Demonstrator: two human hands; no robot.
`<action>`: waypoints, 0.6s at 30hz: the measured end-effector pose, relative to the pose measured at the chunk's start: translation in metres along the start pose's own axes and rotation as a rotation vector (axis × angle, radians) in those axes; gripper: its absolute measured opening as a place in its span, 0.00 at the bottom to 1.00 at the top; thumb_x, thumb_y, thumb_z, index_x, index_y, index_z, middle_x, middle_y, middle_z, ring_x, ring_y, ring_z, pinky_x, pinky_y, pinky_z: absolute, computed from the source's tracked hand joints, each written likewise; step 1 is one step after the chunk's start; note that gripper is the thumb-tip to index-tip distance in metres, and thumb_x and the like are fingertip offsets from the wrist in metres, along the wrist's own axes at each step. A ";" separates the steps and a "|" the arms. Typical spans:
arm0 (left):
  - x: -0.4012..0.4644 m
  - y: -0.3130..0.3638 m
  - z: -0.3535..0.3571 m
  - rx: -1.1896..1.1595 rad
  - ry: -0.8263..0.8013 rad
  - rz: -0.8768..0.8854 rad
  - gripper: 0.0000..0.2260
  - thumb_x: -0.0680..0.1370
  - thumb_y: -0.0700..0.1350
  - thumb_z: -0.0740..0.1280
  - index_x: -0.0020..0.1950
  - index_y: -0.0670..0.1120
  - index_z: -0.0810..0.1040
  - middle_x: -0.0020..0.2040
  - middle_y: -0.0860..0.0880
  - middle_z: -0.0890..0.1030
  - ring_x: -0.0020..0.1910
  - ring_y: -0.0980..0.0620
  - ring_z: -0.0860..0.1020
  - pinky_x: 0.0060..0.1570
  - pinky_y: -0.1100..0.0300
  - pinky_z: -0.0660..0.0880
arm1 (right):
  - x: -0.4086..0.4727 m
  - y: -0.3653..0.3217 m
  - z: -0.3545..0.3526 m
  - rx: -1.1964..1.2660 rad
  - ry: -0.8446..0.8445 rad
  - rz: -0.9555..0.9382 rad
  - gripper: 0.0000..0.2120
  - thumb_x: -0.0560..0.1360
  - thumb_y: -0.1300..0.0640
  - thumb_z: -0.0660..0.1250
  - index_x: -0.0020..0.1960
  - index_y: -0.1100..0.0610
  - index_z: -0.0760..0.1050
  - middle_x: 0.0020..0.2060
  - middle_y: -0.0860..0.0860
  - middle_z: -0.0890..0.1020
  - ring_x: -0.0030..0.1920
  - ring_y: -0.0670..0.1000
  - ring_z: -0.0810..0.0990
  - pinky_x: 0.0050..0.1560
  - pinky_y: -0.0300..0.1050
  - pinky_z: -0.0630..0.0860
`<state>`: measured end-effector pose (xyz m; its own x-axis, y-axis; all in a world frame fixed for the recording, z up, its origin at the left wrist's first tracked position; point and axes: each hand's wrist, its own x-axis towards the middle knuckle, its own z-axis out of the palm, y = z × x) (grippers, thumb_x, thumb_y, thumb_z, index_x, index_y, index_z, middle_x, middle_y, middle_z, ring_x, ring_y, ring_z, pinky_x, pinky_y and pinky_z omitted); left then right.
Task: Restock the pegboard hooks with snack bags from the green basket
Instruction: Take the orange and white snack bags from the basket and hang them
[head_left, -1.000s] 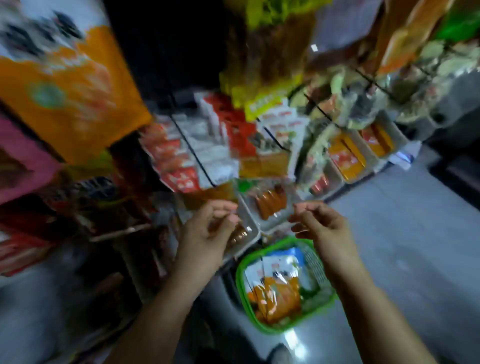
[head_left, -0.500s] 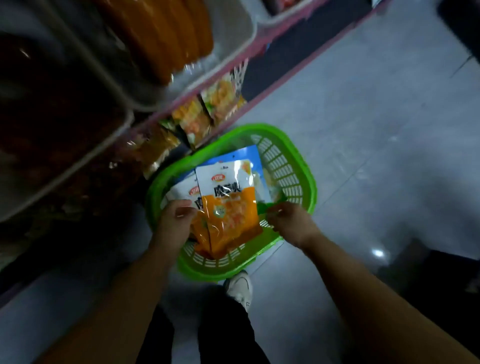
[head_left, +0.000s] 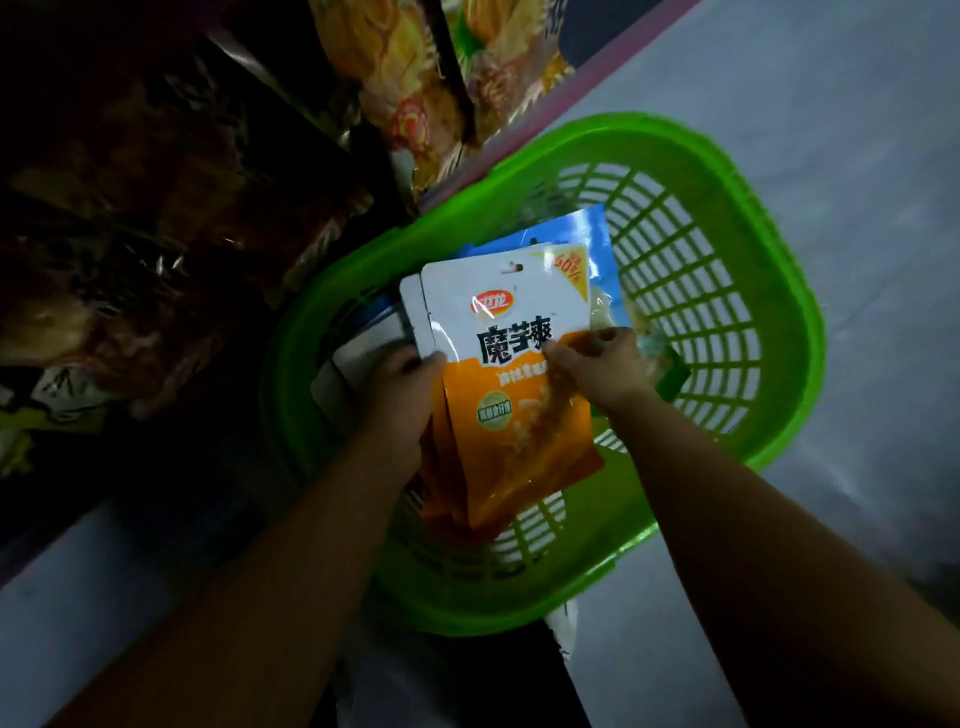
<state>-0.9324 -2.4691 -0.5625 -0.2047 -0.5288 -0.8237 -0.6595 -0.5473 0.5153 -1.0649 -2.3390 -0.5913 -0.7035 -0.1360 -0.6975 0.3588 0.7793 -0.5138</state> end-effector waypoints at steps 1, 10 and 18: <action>0.003 0.003 0.002 -0.027 -0.028 0.006 0.07 0.78 0.47 0.64 0.55 0.48 0.76 0.47 0.46 0.82 0.37 0.50 0.81 0.32 0.58 0.76 | 0.000 0.001 0.002 0.042 0.014 0.011 0.32 0.68 0.50 0.76 0.64 0.63 0.66 0.59 0.56 0.77 0.58 0.52 0.76 0.61 0.47 0.73; -0.017 0.000 -0.005 -0.222 -0.130 0.067 0.14 0.73 0.42 0.72 0.56 0.51 0.77 0.55 0.47 0.82 0.49 0.50 0.82 0.45 0.53 0.78 | -0.026 0.003 -0.018 0.292 0.023 -0.111 0.11 0.73 0.62 0.70 0.53 0.65 0.77 0.49 0.59 0.82 0.48 0.55 0.81 0.44 0.43 0.78; -0.161 0.060 -0.066 -0.342 -0.056 0.253 0.09 0.73 0.42 0.71 0.53 0.50 0.81 0.56 0.48 0.83 0.56 0.49 0.80 0.61 0.44 0.74 | -0.149 -0.060 -0.100 0.373 0.018 -0.264 0.03 0.75 0.59 0.70 0.42 0.55 0.80 0.31 0.47 0.84 0.32 0.42 0.81 0.34 0.38 0.78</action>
<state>-0.8910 -2.4597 -0.3839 -0.3747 -0.6429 -0.6680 -0.3073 -0.5937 0.7437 -1.0431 -2.3042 -0.4071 -0.8096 -0.2873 -0.5119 0.3600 0.4458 -0.8195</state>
